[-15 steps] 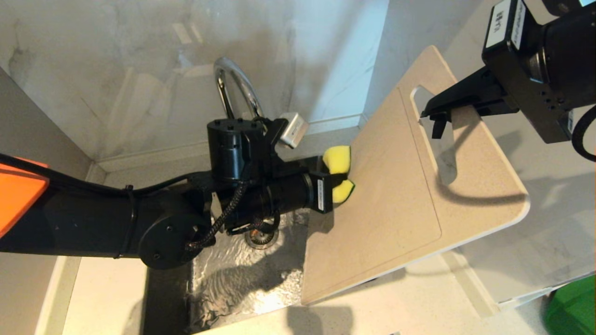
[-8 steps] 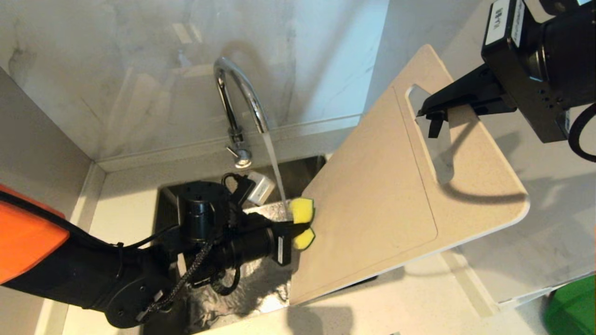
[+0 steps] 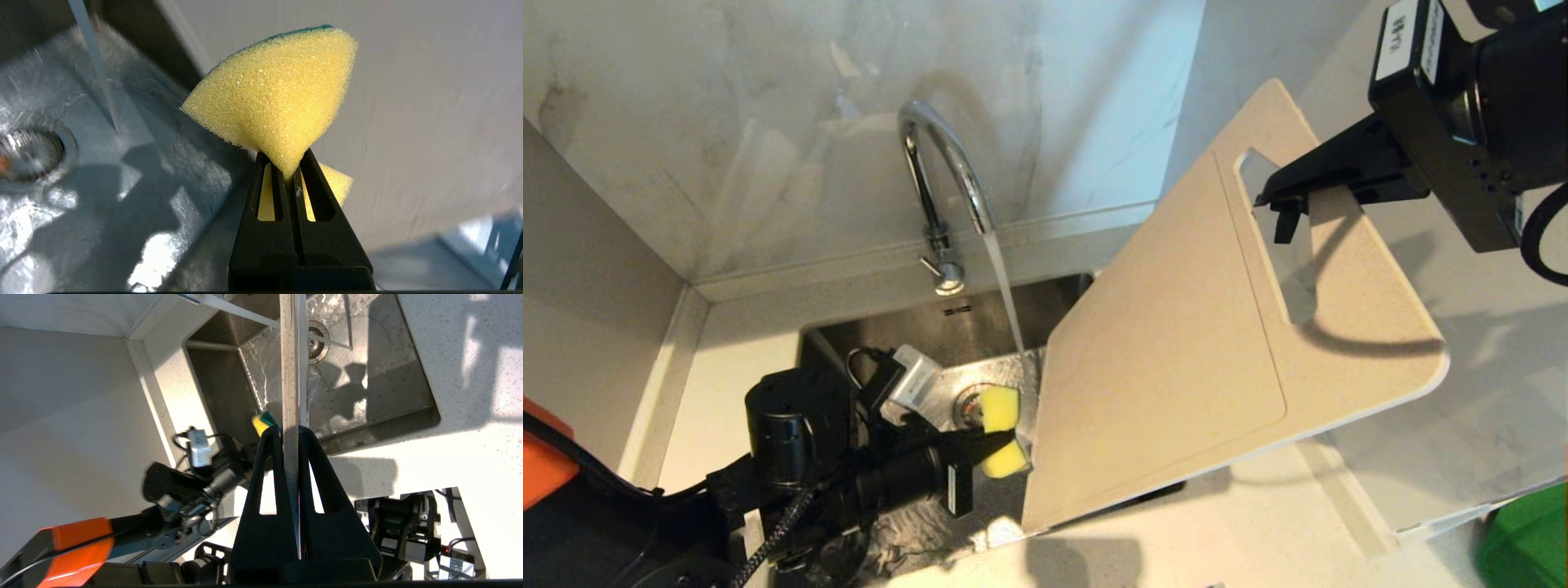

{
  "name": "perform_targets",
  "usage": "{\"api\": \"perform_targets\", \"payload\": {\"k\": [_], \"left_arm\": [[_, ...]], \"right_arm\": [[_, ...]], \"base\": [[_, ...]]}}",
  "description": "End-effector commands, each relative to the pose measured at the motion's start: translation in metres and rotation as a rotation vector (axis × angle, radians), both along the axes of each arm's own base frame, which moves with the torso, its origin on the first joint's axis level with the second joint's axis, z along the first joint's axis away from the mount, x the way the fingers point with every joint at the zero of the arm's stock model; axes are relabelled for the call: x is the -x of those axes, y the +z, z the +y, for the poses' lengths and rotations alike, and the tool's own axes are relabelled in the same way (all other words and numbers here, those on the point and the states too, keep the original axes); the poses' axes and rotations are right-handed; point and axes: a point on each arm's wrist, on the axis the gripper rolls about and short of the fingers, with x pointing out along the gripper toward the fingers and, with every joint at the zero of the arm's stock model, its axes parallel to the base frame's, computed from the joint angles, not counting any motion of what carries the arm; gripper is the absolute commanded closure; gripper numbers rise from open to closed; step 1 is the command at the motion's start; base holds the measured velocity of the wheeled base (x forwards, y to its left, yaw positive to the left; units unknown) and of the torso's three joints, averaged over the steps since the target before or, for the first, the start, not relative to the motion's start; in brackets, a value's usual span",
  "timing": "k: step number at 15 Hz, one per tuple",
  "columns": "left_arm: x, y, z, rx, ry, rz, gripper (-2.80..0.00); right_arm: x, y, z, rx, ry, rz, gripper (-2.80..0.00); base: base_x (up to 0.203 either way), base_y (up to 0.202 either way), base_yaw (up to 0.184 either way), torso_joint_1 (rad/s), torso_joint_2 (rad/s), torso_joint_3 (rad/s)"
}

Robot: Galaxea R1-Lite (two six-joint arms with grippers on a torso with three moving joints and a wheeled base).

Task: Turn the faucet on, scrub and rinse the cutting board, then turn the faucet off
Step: Scrub the cutting board underwater

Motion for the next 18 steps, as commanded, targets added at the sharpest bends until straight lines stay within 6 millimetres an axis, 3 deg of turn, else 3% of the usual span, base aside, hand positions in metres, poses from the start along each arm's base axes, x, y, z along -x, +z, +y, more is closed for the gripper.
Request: {"api": "perform_targets", "payload": {"k": [1,3,5,10,15,18], "left_arm": [[-0.001,0.06,-0.001,0.068,-0.003,-0.078,0.0],[-0.005,0.105,-0.008,0.098,-0.01,-0.111,0.0],[-0.007,0.13,-0.018,0.116,-0.031,-0.129,0.0],[-0.004,0.149,-0.064,0.177,-0.12,-0.1,0.0],[-0.037,0.148,-0.105,0.221,-0.125,-0.104,0.0],[-0.046,0.133,-0.115,0.196,-0.125,-0.078,0.0]], "right_arm": [[0.001,0.0,-0.001,-0.003,0.005,0.008,0.0],[0.001,0.0,-0.001,-0.003,0.005,0.008,0.0],[0.001,0.0,0.0,-0.005,0.006,0.006,0.0],[0.002,0.0,-0.001,-0.012,0.009,0.009,0.0],[0.002,0.001,-0.001,-0.018,0.008,0.008,0.0],[0.003,0.001,-0.001,-0.02,0.008,0.004,0.0]], "base": [[0.0,0.0,0.0,0.0,0.0,0.0],[0.0,0.0,0.0,0.0,0.0,0.0],[0.0,0.0,0.0,0.0,0.0,0.0],[0.0,0.0,0.0,0.0,0.0,0.0],[0.0,0.0,0.0,0.0,0.0,0.0],[0.0,0.0,0.0,0.0,0.0,0.0]]}}
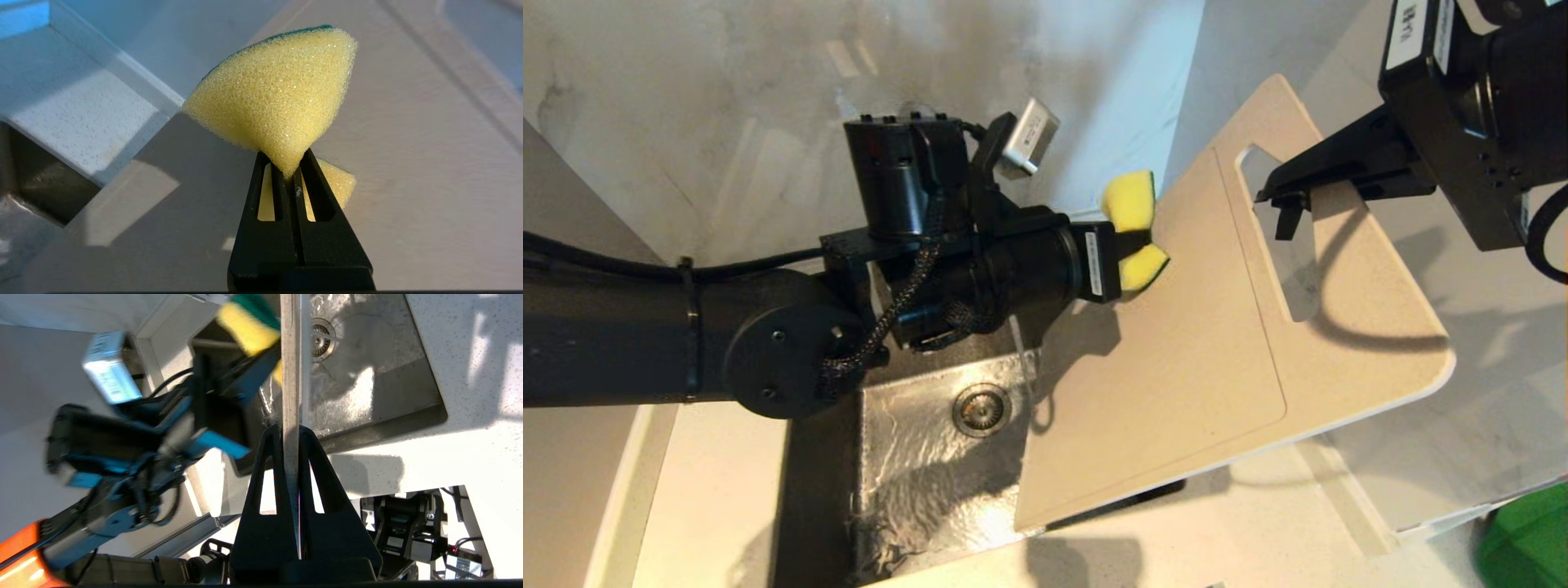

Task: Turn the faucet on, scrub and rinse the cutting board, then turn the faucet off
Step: Scrub the cutting board underwater

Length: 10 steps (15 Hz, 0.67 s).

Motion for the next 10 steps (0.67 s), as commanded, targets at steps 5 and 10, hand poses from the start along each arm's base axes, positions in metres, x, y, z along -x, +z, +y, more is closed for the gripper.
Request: {"api": "perform_targets", "payload": {"k": [5,10], "left_arm": [[-0.02,-0.051,-0.001,-0.082,0.035,0.065,0.0],[-0.008,-0.073,0.039,-0.131,0.08,0.105,0.0]], "right_arm": [[0.002,0.001,-0.001,-0.005,0.001,-0.001,0.0],[0.002,0.001,-0.001,-0.008,0.001,-0.005,0.0]], "base": [[0.0,0.0,0.0,0.0,0.0,0.0],[0.0,0.0,0.0,0.0,0.0,0.0]]}}
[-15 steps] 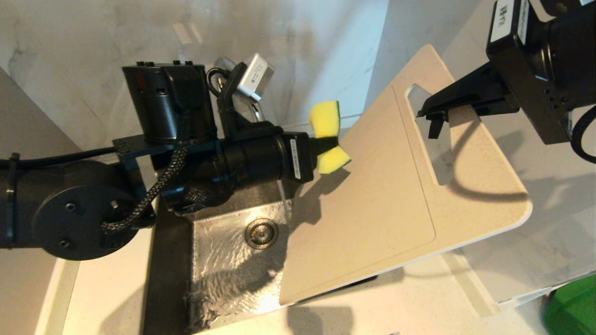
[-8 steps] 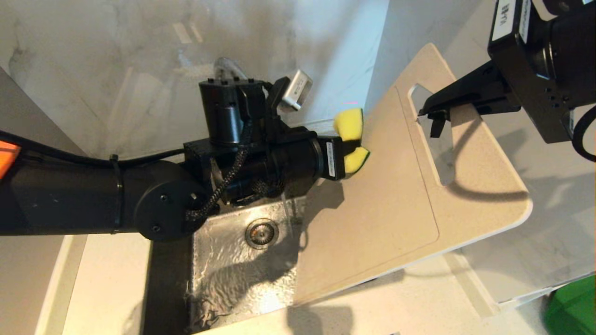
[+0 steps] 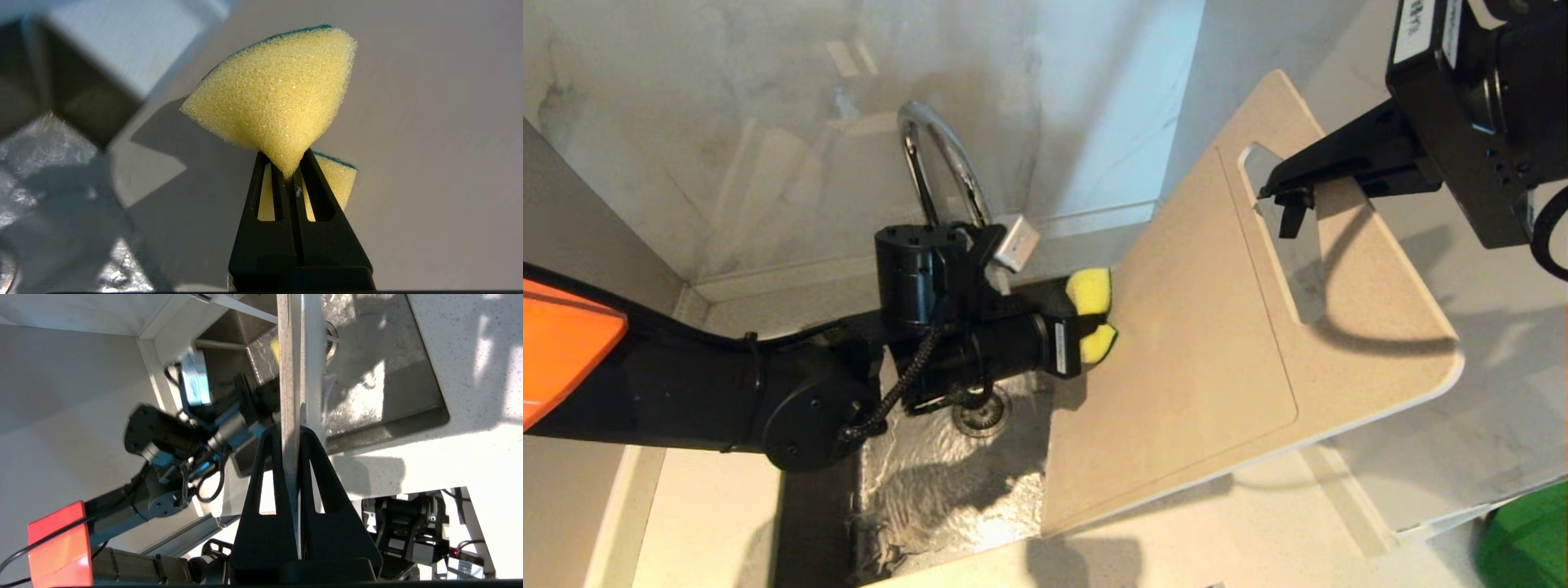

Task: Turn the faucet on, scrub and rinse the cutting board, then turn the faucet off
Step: Scrub the cutting board underwater

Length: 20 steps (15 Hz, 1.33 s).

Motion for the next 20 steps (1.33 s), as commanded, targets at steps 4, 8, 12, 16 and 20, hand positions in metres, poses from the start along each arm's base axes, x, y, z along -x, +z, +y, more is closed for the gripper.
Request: {"api": "perform_targets", "payload": {"k": [4,8,12,16,20], "left_arm": [[0.036,-0.036,0.047,-0.066,0.021,0.066,0.0],[0.072,-0.056,0.081,-0.095,0.024,0.09,0.0],[0.095,-0.043,0.104,-0.07,0.046,0.057,0.0],[0.089,-0.018,0.105,-0.089,0.21,-0.028,0.0],[0.087,0.008,0.108,-0.087,0.26,-0.07,0.0]], "right_arm": [[0.003,0.001,-0.002,-0.004,-0.002,-0.001,0.0],[0.005,0.002,-0.003,-0.009,-0.001,-0.007,0.0],[0.009,0.002,-0.004,-0.019,0.001,0.006,0.0],[0.01,0.001,-0.005,-0.016,0.001,0.012,0.0],[0.009,0.0,-0.005,-0.014,-0.001,0.015,0.0]], "base": [[0.0,0.0,0.0,0.0,0.0,0.0],[0.0,0.0,0.0,0.0,0.0,0.0],[0.0,0.0,0.0,0.0,0.0,0.0],[0.0,0.0,0.0,0.0,0.0,0.0],[0.0,0.0,0.0,0.0,0.0,0.0]]}}
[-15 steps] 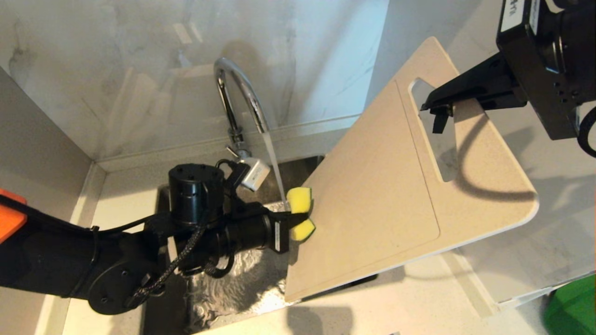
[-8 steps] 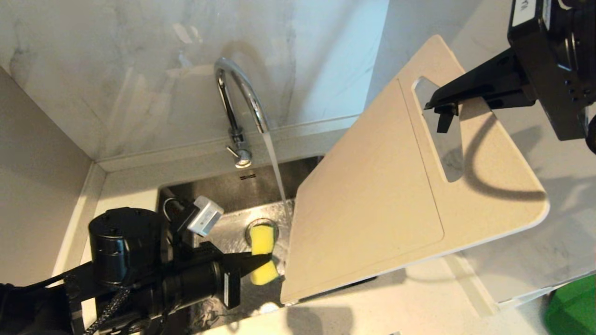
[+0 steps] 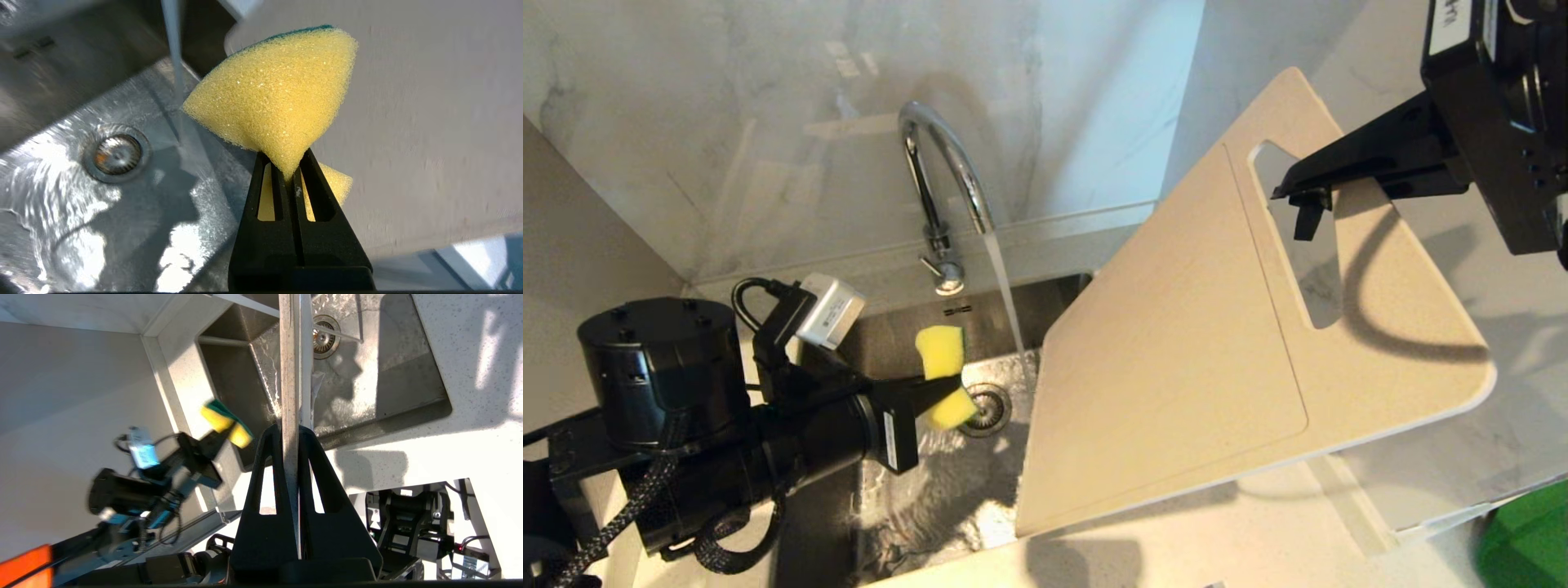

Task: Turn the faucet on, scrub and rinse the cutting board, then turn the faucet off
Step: Scrub the cutting board underwater

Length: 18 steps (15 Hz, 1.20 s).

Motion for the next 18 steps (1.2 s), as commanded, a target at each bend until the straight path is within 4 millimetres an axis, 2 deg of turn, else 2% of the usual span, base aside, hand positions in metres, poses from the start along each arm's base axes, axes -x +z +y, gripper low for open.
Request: {"api": "perform_targets", "payload": {"k": [1,5,11,14,18], "left_arm": [[-0.002,0.021,0.005,0.034,0.059,-0.055,0.0],[0.0,0.026,0.029,0.036,0.124,-0.073,0.0],[-0.001,0.03,0.035,0.037,0.149,-0.077,0.0],[-0.004,0.035,0.035,0.05,0.155,-0.092,0.0],[-0.016,0.057,0.046,0.094,0.219,-0.152,0.0]], "right_arm": [[0.0,0.0,0.0,-0.001,-0.002,0.006,0.0],[0.001,-0.002,-0.001,0.01,-0.006,0.017,0.0],[0.004,-0.007,-0.002,0.036,-0.005,0.072,0.0],[-0.019,-0.016,0.01,0.046,-0.011,0.108,0.0],[-0.073,-0.033,0.037,0.016,-0.03,0.099,0.0]], "base": [[0.0,0.0,0.0,0.0,0.0,0.0],[0.0,0.0,0.0,0.0,0.0,0.0],[0.0,0.0,0.0,0.0,0.0,0.0],[0.0,0.0,0.0,0.0,0.0,0.0],[0.0,0.0,0.0,0.0,0.0,0.0]]}}
